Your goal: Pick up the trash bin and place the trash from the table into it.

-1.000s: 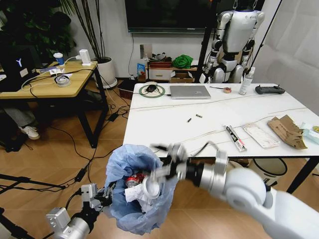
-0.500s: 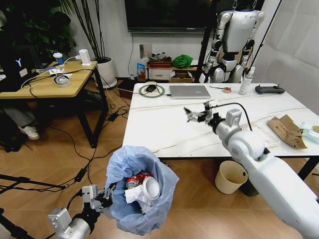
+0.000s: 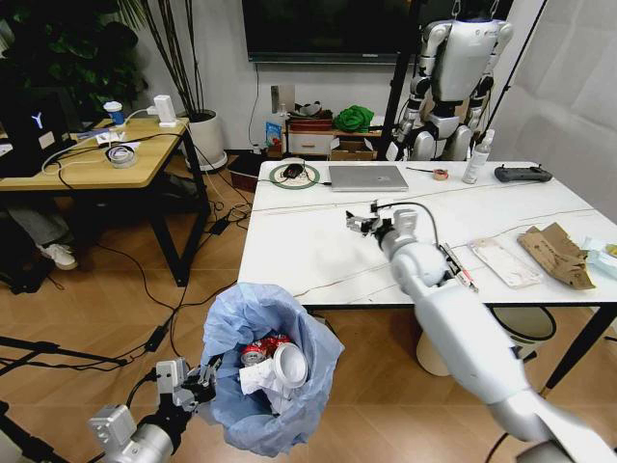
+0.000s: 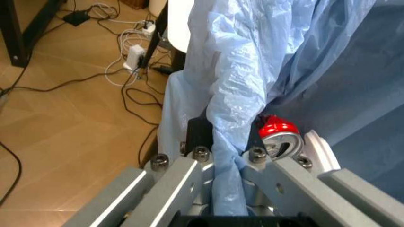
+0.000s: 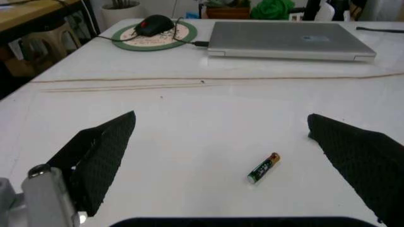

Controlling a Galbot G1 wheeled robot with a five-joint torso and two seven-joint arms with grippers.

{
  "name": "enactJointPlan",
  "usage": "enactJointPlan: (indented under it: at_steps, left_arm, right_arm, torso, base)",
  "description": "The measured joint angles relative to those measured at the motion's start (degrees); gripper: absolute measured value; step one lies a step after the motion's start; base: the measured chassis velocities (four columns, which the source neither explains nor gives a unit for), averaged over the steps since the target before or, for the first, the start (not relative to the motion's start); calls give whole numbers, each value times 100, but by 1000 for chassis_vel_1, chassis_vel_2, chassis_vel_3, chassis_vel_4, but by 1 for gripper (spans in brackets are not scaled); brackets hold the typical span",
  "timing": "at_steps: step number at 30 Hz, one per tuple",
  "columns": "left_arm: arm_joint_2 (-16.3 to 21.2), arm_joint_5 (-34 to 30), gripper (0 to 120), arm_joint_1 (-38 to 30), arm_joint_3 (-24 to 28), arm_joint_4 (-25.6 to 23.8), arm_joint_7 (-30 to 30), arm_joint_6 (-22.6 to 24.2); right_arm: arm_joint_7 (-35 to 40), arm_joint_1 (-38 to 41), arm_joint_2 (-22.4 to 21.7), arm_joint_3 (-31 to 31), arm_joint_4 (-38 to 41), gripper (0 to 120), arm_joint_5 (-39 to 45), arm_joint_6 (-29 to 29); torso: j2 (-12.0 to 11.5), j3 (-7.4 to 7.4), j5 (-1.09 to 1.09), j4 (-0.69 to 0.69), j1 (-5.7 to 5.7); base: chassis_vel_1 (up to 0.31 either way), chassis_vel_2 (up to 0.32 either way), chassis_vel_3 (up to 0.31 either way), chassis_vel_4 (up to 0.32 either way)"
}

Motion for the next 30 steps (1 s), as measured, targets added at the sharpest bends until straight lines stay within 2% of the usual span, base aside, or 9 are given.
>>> enactJointPlan:
  at_steps: [9, 30]
  left_arm:
    - [-5, -5, 0, -23, 17, 23, 1, -1]
    - [7, -40, 0, -43, -5, 41, 1, -4]
  right_arm:
    - [-97, 61, 176, 139, -593, 100, -401, 136]
    - [-269, 354, 426, 112, -1447, 100, -620, 235]
  torso:
    - [0, 0, -1, -2, 0]
    - [0, 0, 1, -1, -1]
  base:
    - [0, 0, 0, 0]
    - [0, 0, 0, 0]
